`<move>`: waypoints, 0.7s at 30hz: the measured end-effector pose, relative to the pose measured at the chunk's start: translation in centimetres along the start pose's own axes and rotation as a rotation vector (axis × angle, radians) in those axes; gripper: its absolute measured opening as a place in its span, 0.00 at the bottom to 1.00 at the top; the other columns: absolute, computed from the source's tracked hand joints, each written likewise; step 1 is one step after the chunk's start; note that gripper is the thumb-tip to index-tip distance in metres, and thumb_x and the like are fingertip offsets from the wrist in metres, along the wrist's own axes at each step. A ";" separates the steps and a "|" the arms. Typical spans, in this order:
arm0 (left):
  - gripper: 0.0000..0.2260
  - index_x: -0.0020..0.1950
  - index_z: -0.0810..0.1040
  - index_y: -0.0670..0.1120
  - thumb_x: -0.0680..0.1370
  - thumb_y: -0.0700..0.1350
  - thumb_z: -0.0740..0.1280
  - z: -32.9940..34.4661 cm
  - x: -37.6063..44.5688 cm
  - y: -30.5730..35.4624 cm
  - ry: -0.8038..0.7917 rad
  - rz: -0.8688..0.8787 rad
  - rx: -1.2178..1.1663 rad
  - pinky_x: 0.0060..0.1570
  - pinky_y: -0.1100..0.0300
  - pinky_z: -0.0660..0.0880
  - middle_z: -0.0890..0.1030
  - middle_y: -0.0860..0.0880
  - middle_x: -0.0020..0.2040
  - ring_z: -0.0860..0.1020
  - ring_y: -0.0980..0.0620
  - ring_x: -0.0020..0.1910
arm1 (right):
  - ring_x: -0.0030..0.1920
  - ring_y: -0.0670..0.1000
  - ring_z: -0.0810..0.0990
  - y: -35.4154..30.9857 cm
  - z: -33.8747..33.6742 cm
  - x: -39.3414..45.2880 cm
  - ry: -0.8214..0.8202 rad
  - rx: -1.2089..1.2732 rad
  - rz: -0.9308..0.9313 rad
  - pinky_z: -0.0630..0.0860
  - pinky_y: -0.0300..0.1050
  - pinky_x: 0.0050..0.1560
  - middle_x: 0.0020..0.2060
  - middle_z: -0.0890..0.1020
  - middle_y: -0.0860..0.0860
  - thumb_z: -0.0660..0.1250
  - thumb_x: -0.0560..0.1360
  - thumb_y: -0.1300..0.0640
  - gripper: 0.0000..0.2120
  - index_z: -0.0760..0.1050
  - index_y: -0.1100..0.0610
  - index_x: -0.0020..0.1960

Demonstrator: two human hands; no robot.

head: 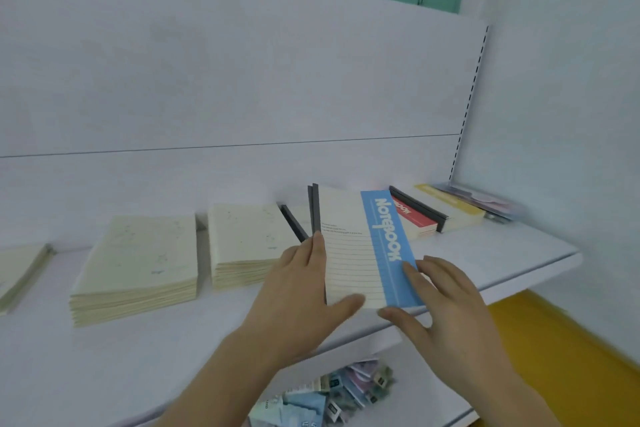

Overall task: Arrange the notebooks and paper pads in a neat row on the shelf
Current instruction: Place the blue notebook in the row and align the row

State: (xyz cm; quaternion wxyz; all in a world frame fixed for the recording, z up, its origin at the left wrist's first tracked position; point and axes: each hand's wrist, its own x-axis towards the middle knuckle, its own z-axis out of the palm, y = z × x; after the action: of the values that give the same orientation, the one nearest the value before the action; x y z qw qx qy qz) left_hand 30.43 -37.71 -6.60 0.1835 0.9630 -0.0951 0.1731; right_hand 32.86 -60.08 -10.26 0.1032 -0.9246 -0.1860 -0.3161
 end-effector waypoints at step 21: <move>0.39 0.58 0.76 0.47 0.71 0.78 0.49 4.8 12.1 -5.5 -0.281 -0.174 0.492 0.68 0.46 0.61 0.79 0.46 0.56 0.70 0.46 0.61 | 0.73 0.48 0.59 5.9 9.4 14.9 -0.366 0.030 -0.308 0.52 0.44 0.74 0.63 0.75 0.40 0.40 0.65 0.19 0.47 0.72 0.47 0.68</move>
State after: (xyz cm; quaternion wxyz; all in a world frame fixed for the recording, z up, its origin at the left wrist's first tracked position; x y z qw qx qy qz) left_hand 44.33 -35.97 -8.09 -0.0565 0.9976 0.0080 0.0398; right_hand 51.28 -58.39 -8.70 0.0322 -0.9255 -0.3452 -0.1525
